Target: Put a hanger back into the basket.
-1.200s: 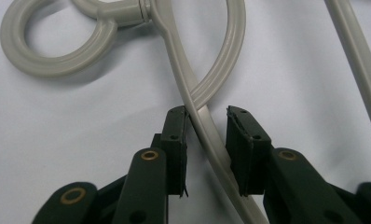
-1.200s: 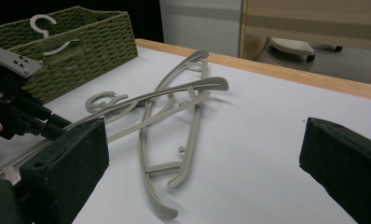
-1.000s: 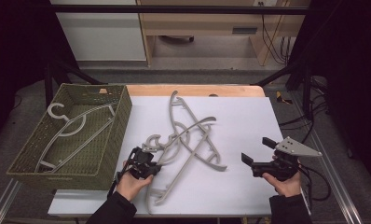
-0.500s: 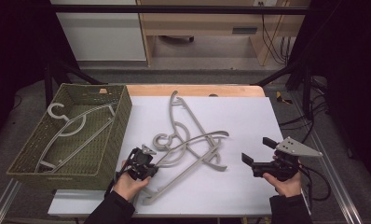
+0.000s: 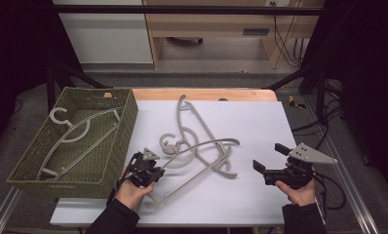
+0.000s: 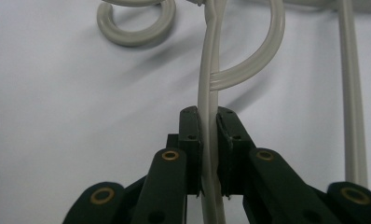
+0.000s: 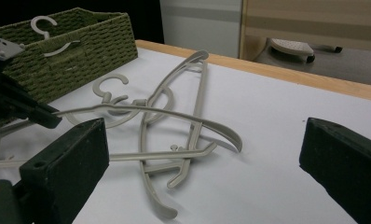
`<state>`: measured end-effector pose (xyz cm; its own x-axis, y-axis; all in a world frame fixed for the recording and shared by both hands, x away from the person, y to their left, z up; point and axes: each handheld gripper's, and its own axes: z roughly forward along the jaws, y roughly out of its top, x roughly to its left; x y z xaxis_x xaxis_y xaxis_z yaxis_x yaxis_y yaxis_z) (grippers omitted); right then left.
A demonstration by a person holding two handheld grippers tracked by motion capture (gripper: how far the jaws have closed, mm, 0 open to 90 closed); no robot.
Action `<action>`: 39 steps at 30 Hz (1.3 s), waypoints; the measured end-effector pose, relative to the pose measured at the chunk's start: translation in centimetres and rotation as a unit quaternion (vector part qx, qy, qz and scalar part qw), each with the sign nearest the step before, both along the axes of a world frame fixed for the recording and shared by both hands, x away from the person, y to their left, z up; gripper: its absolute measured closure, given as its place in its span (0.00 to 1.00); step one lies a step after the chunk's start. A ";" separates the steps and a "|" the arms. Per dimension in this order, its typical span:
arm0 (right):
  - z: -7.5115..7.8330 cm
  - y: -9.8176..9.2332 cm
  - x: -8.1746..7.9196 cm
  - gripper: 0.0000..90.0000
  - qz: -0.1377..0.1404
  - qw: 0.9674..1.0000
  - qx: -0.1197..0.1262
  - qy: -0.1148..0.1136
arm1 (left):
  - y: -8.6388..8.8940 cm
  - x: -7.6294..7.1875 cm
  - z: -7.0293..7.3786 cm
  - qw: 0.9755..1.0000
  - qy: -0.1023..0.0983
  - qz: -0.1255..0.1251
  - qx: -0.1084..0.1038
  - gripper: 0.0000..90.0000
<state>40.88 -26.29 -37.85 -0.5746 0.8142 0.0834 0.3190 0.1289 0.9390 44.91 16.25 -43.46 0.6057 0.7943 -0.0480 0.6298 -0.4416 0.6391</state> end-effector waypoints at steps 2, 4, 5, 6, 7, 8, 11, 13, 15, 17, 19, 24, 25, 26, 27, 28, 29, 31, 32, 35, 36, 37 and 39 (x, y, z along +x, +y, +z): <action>0.0 0.0 0.0 0.02 -0.003 1.000 0.002 0.000 | 0.2 -0.1 0.4 1.000 -0.009 0.001 -0.006 0.91; 0.0 0.0 0.0 0.02 -0.002 1.000 0.002 0.000 | 0.4 -0.3 0.9 1.000 -0.016 -0.001 -0.009 0.91; 0.0 0.0 0.0 0.02 -0.003 1.000 0.002 0.000 | 0.5 -0.4 1.1 1.000 -0.021 0.000 -0.013 0.91; 0.0 0.0 0.0 0.02 -0.002 1.000 0.003 -0.001 | 0.6 -0.5 1.5 1.000 -0.027 0.000 -0.017 0.91; 0.0 0.0 0.0 0.02 -0.002 1.000 0.002 -0.002 | 0.7 -0.6 1.8 0.999 -0.033 0.001 -0.020 0.91; 0.0 0.0 0.0 0.02 -0.002 1.000 0.002 -0.001 | 0.8 -0.7 2.1 0.999 -0.037 0.001 -0.023 0.91; 0.0 0.0 0.0 0.02 -0.003 1.000 0.002 0.000 | 1.1 -1.0 2.9 0.998 -0.056 0.003 -0.030 0.91; 0.0 -0.1 0.0 0.02 -0.002 1.000 0.000 0.001 | 1.4 -1.2 3.5 0.998 -0.060 0.002 -0.032 0.91; 0.0 -0.1 0.0 0.02 -0.003 1.000 0.001 0.001 | 1.6 -1.4 4.1 0.997 -0.067 0.002 -0.035 0.91; 0.0 -0.1 0.0 0.02 -0.004 1.000 0.002 0.000 | 1.9 -1.5 4.7 0.997 -0.073 0.004 -0.039 0.91; 0.0 -0.1 0.0 0.02 -0.004 1.000 0.002 -0.001 | 2.2 -1.6 5.2 0.996 -0.080 0.005 -0.042 0.91; 0.0 0.0 0.0 0.02 -0.004 1.000 0.002 0.000 | 3.0 -2.1 7.0 0.994 -0.099 0.010 -0.051 0.91; 0.0 -0.1 0.0 0.02 -0.003 1.000 0.001 0.000 | 3.3 -2.2 7.4 0.993 -0.103 0.011 -0.052 0.91; 0.0 0.0 0.0 0.02 -0.003 1.000 0.003 0.000 | 3.5 -2.3 7.8 0.992 -0.109 0.013 -0.057 0.91; 0.0 -0.1 0.0 0.02 -0.004 1.000 0.002 0.000 | 3.8 -2.3 8.2 0.991 -0.114 0.016 -0.063 0.91; 0.0 -0.1 0.0 0.02 -0.004 1.000 0.002 0.000 | 4.0 -2.4 8.6 0.991 -0.119 0.017 -0.066 0.91; 0.0 -0.1 0.0 0.02 -0.004 1.000 0.002 0.000 | 4.2 -2.4 8.9 0.990 -0.122 0.019 -0.069 0.91; 0.0 0.0 0.0 0.02 -0.004 1.000 0.002 0.000 | 4.8 -2.4 9.6 0.988 -0.132 0.025 -0.073 0.91; 0.0 0.0 0.0 0.02 -0.004 1.000 0.003 0.000 | 5.1 -2.3 9.9 0.988 -0.134 0.025 -0.071 0.91; 0.0 0.0 0.0 0.02 -0.004 1.000 0.003 0.000 | 5.9 -1.9 10.9 0.987 -0.146 0.033 -0.064 0.91; 0.0 0.0 0.0 0.02 -0.005 1.000 0.002 0.001 | 6.3 -1.8 11.2 0.987 -0.148 0.035 -0.058 0.91; 0.0 0.0 0.0 0.02 -0.004 1.000 0.002 0.001 | 6.6 -1.6 11.6 0.986 -0.153 0.038 -0.054 0.91; -0.1 0.0 0.1 0.02 -0.002 1.000 0.002 0.001 | 7.4 -1.3 12.2 0.985 -0.159 0.044 -0.046 0.91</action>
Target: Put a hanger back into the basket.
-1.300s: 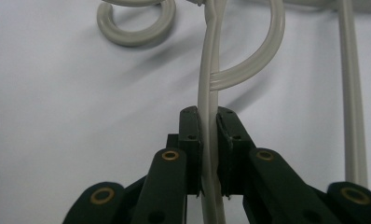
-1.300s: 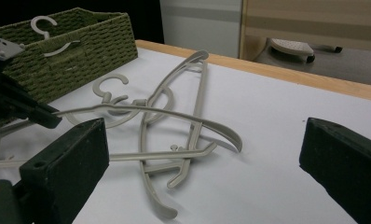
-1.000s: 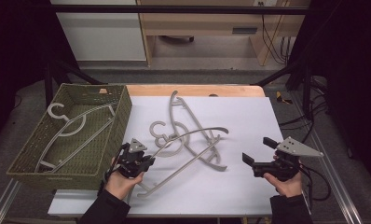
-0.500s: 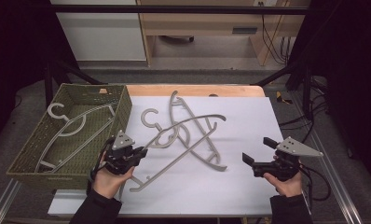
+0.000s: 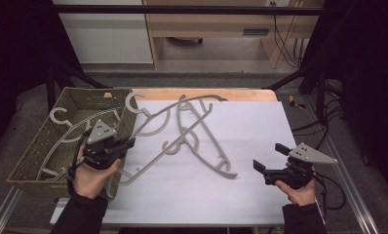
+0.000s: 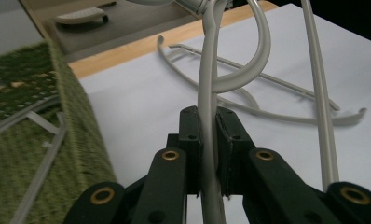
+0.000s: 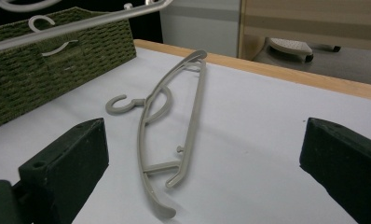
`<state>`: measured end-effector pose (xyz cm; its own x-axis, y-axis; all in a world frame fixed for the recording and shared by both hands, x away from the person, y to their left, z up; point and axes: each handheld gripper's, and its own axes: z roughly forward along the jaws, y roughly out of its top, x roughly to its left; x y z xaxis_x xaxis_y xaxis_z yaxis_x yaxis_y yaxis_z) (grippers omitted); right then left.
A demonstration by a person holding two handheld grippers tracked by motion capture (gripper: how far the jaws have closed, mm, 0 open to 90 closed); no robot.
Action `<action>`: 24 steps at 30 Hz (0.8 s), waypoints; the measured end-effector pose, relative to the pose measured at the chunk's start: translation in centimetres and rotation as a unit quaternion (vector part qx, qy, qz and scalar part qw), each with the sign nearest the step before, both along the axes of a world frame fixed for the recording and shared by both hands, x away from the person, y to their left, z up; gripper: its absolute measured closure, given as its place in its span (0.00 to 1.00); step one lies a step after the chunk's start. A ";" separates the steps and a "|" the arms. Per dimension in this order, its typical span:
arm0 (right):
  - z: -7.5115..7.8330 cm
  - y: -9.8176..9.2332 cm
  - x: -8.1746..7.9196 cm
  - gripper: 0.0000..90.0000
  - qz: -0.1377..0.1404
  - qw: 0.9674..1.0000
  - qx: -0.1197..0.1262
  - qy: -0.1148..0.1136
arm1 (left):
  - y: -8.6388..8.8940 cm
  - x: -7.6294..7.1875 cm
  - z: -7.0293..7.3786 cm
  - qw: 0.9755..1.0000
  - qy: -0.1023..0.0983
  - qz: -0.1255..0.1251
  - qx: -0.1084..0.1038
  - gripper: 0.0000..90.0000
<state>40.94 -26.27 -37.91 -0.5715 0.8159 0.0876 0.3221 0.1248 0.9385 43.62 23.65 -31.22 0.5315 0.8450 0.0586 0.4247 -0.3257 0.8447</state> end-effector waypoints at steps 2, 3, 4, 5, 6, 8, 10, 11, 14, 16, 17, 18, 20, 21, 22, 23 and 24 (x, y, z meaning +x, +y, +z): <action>0.0 0.1 0.0 0.02 -0.003 1.000 0.000 0.001 | 0.9 0.4 0.5 1.000 -0.005 0.005 -0.003 0.91; 0.0 0.1 0.0 0.02 -0.002 1.000 -0.001 0.001 | 1.3 0.6 0.8 1.000 -0.006 0.008 -0.002 0.91; -0.1 0.1 0.0 0.02 -0.003 1.000 -0.001 0.000 | 1.9 0.7 1.0 1.000 -0.005 0.010 -0.001 0.91; -0.1 0.1 0.1 0.02 -0.003 1.000 -0.001 0.001 | 2.3 0.9 1.2 1.000 -0.009 0.014 -0.001 0.91; -0.1 0.1 0.1 0.02 -0.003 1.000 -0.002 0.001 | 2.6 1.0 1.3 1.000 -0.012 0.016 0.001 0.91; -0.1 0.0 0.1 0.02 0.000 1.000 -0.005 0.001 | 3.9 1.4 1.8 1.000 -0.015 0.021 0.009 0.91; -0.1 0.1 0.1 0.02 -0.002 1.000 -0.003 0.002 | 4.9 1.8 2.1 0.999 -0.019 0.034 0.006 0.91; -0.1 0.2 0.1 0.02 -0.002 1.000 -0.003 0.002 | 5.5 2.0 2.3 0.999 -0.021 0.038 0.010 0.91; -0.1 0.2 0.1 0.02 -0.003 1.000 -0.004 0.003 | 7.2 2.5 2.6 0.998 -0.022 0.050 0.015 0.91; -0.1 0.2 0.1 0.02 -0.003 1.000 -0.004 0.003 | 8.1 2.8 2.6 0.998 -0.024 0.059 0.014 0.91; -0.1 0.2 0.1 0.02 -0.003 1.000 -0.003 0.003 | 8.7 3.0 2.5 0.997 -0.025 0.065 0.016 0.91; -0.1 0.2 0.1 0.02 -0.002 1.000 -0.002 0.003 | 9.2 3.2 2.4 0.997 -0.024 0.070 0.019 0.91; -0.1 0.2 0.1 0.02 -0.003 1.000 -0.003 0.002 | 10.2 3.4 2.1 0.996 -0.022 0.079 0.026 0.91; -0.1 0.1 0.1 0.02 -0.003 1.000 -0.003 0.002 | 10.5 3.5 2.0 0.996 -0.022 0.084 0.026 0.91; -0.1 0.1 0.1 0.02 -0.003 1.000 -0.003 0.002 | 11.1 3.7 1.8 0.996 -0.022 0.085 0.035 0.91; -0.1 0.1 0.1 0.02 -0.003 1.000 -0.003 0.003 | 11.4 3.7 1.7 0.995 -0.021 0.088 0.032 0.91; -0.1 0.1 0.1 0.02 -0.003 1.000 -0.004 0.003 | 11.9 3.9 1.6 0.995 -0.021 0.090 0.037 0.91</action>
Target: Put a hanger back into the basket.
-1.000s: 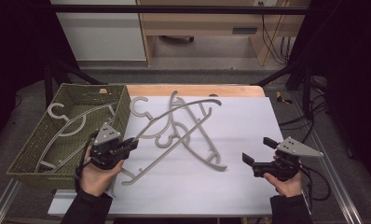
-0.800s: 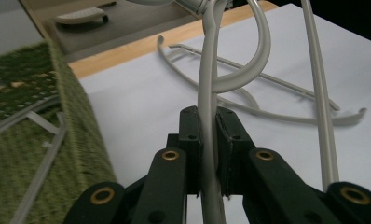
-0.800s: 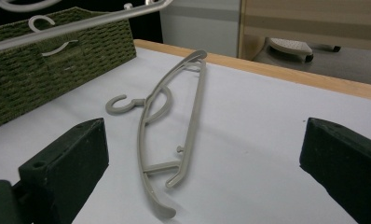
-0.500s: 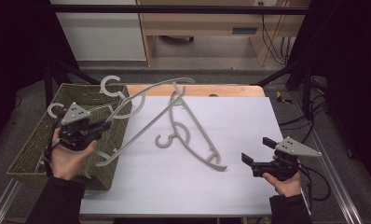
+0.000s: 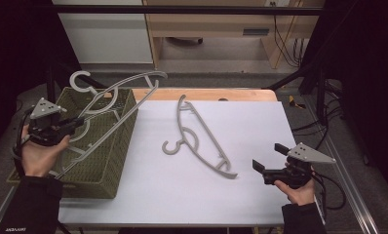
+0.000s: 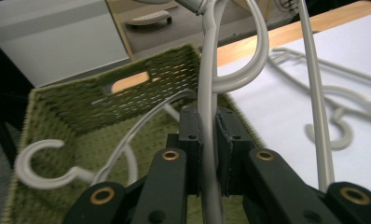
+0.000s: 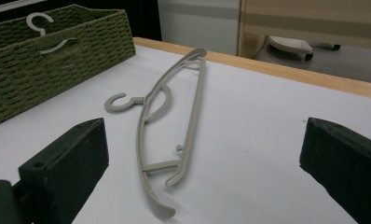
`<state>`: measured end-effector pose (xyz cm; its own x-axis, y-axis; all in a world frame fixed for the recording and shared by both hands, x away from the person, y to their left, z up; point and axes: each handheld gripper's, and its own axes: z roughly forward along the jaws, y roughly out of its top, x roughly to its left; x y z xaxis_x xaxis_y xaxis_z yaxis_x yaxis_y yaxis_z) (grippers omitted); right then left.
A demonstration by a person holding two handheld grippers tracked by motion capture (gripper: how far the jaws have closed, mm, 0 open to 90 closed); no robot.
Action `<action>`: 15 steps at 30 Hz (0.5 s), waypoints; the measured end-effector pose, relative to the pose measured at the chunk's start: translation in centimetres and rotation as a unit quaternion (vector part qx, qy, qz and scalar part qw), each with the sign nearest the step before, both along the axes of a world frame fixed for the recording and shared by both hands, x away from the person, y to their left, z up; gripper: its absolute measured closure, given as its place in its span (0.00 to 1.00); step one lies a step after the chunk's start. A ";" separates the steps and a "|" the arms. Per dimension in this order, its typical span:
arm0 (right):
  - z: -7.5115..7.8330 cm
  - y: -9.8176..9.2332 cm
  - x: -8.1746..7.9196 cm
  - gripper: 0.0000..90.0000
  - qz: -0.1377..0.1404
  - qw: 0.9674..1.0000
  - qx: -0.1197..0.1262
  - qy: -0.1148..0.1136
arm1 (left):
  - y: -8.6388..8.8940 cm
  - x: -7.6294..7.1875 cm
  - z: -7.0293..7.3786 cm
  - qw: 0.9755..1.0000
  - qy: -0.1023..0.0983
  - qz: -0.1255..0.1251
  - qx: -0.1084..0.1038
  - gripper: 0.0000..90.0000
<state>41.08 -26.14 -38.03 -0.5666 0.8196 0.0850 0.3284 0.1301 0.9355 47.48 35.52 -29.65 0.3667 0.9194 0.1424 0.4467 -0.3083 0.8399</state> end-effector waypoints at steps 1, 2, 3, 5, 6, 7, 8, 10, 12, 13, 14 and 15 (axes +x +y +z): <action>0.0 0.0 0.0 0.02 0.000 1.000 -0.001 0.001 | 0.4 0.1 -0.1 1.000 0.001 0.002 0.003 0.91; -0.1 0.0 0.0 0.02 0.001 1.000 -0.002 0.001 | 0.7 0.2 -0.2 1.000 -0.002 0.003 0.005 0.91; -0.1 0.0 0.1 0.02 0.002 1.000 -0.005 0.000 | 0.9 0.2 -0.2 1.000 -0.008 0.000 0.014 0.91; -0.2 0.0 0.1 0.02 0.001 1.000 -0.005 0.002 | 1.5 0.3 -0.3 1.000 -0.011 -0.002 0.018 0.91; -0.2 0.0 0.2 0.02 0.002 1.000 -0.006 0.001 | 1.7 0.4 -0.4 1.000 -0.013 -0.001 0.018 0.91; -0.2 0.0 0.2 0.02 0.002 1.000 -0.006 0.001 | 2.0 0.5 -0.4 1.000 -0.014 -0.003 0.022 0.91; -0.2 0.0 0.1 0.02 0.001 1.000 -0.005 0.001 | 2.2 0.6 -0.4 1.000 -0.015 -0.003 0.023 0.91; -0.2 -0.1 0.2 0.02 0.002 1.000 -0.006 0.001 | 2.7 0.9 -0.6 1.000 -0.010 -0.003 0.024 0.91; -0.2 -0.1 0.2 0.02 0.002 1.000 -0.005 0.002 | 3.1 1.1 -0.9 1.000 -0.007 0.002 0.026 0.91; -0.2 -0.1 0.2 0.02 0.002 1.000 -0.006 0.002 | 3.3 1.3 -1.0 1.000 -0.005 0.004 0.029 0.91; -0.2 0.0 0.2 0.02 0.000 1.000 -0.006 0.002 | 3.5 1.4 -1.1 1.000 -0.004 0.004 0.031 0.91; -0.3 0.0 0.2 0.02 0.001 1.000 -0.005 0.003 | 3.7 1.4 -1.2 1.000 -0.002 0.006 0.031 0.91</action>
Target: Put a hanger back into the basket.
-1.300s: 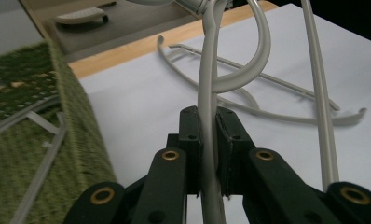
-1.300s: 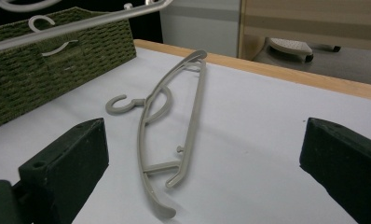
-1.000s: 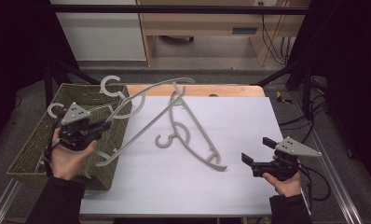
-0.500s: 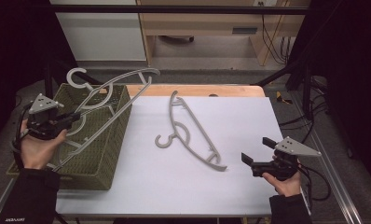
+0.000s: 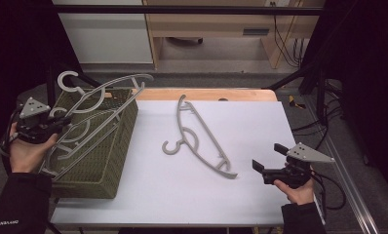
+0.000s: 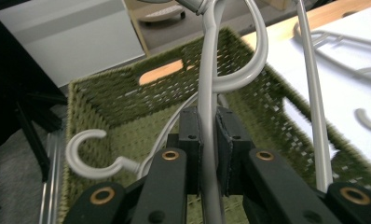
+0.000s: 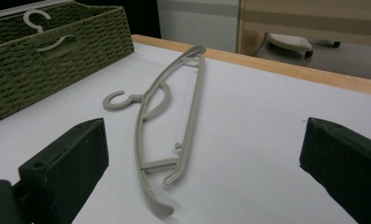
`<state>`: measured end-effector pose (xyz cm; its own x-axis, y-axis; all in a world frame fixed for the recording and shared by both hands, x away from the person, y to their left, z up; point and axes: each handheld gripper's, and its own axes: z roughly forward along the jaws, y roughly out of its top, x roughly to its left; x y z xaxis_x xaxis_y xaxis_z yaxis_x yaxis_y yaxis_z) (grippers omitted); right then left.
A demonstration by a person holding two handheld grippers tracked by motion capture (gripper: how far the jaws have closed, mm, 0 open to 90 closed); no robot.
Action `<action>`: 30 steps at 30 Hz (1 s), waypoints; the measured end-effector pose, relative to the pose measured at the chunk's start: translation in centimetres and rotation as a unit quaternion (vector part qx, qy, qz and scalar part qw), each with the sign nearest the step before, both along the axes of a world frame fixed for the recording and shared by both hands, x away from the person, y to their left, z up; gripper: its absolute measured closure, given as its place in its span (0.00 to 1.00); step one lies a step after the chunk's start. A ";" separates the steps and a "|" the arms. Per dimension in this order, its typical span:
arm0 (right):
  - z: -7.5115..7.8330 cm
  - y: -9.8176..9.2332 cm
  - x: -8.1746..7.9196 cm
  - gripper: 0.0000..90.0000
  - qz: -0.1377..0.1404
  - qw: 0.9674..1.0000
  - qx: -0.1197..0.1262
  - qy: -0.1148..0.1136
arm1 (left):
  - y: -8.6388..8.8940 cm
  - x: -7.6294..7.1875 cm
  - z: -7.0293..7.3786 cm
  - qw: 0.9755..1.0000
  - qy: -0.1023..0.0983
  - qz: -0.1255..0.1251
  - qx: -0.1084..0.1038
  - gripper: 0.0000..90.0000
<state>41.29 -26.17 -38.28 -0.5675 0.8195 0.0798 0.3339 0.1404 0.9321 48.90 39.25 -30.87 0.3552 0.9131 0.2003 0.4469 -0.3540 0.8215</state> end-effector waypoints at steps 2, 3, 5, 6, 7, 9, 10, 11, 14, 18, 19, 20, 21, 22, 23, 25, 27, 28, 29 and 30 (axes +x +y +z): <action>0.0 0.0 0.0 0.02 0.001 1.000 0.000 0.000 | 0.6 0.1 -0.2 1.000 0.000 0.005 -0.003 0.91; 0.0 0.0 0.1 0.02 0.000 1.000 -0.001 0.000 | 0.8 0.1 -0.3 1.000 0.000 0.007 -0.003 0.91; -0.1 0.0 0.1 0.02 0.000 1.000 -0.002 0.000 | 1.4 0.1 -0.3 1.000 0.000 0.010 -0.002 0.91; -0.1 0.0 0.1 0.02 0.000 1.000 -0.001 0.000 | 1.7 0.1 -0.3 1.000 0.000 0.011 -0.004 0.91; -0.1 0.0 0.1 0.02 0.000 1.000 -0.001 0.000 | 1.9 0.1 -0.3 1.000 0.001 0.010 -0.002 0.91; -0.1 0.0 0.1 0.02 0.000 1.000 0.000 0.001 | 2.5 0.0 -0.3 1.000 0.002 0.011 0.000 0.91; -0.1 0.0 0.1 0.02 0.000 1.000 -0.001 0.001 | 2.8 -0.1 -0.3 1.000 0.002 0.009 0.005 0.91; -0.1 0.0 0.1 0.02 0.000 1.000 -0.001 0.001 | 3.0 -0.1 -0.3 1.000 0.003 0.008 0.007 0.91; -0.1 0.0 0.1 0.02 -0.001 1.000 -0.001 0.002 | 3.9 -0.2 -0.3 1.000 0.002 0.008 0.012 0.91; -0.1 0.0 0.1 0.02 -0.002 1.000 -0.002 0.003 | 5.1 -0.3 -0.6 1.000 0.004 0.009 0.016 0.91; -0.1 -0.1 0.1 0.02 -0.001 1.000 -0.002 0.002 | 5.3 -0.4 -0.7 1.000 0.006 0.009 0.017 0.91; -0.1 -0.1 0.1 0.02 -0.002 1.000 -0.002 0.002 | 5.4 -0.4 -0.8 1.000 0.006 0.009 0.018 0.91; -0.2 -0.1 0.1 0.02 -0.002 1.000 -0.002 0.002 | 5.5 -0.4 -1.0 1.000 0.007 0.008 0.022 0.91; -0.2 -0.1 0.2 0.02 -0.002 1.000 -0.002 0.002 | 5.6 -0.5 -1.2 1.000 0.008 0.006 0.024 0.91; -0.2 -0.1 0.2 0.02 -0.004 1.000 -0.003 0.003 | 5.7 -0.5 -1.4 1.000 0.009 0.006 0.028 0.91; -0.2 0.0 0.2 0.02 -0.004 1.000 -0.005 0.004 | 6.0 -0.6 -1.8 0.999 0.012 0.004 0.030 0.91; -0.3 0.1 0.3 0.02 -0.002 1.000 -0.006 0.005 | 6.3 -0.8 -2.1 0.999 0.015 0.004 0.032 0.91; -0.3 0.1 0.3 0.02 -0.003 1.000 -0.006 0.005 | 6.4 -0.9 -2.1 0.999 0.015 0.003 0.032 0.91; -0.3 0.1 0.3 0.02 -0.004 1.000 -0.006 0.006 | 6.5 -1.1 -2.2 0.999 0.014 0.002 0.032 0.91; -0.3 0.1 0.3 0.02 -0.004 1.000 -0.006 0.006 | 6.7 -1.2 -2.2 0.999 0.011 0.001 0.032 0.91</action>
<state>41.58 -26.05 -38.61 -0.5600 0.8249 0.0770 0.3463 0.1487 0.9263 47.68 45.93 -33.02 0.3584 0.8995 0.2498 0.4662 -0.4043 0.7869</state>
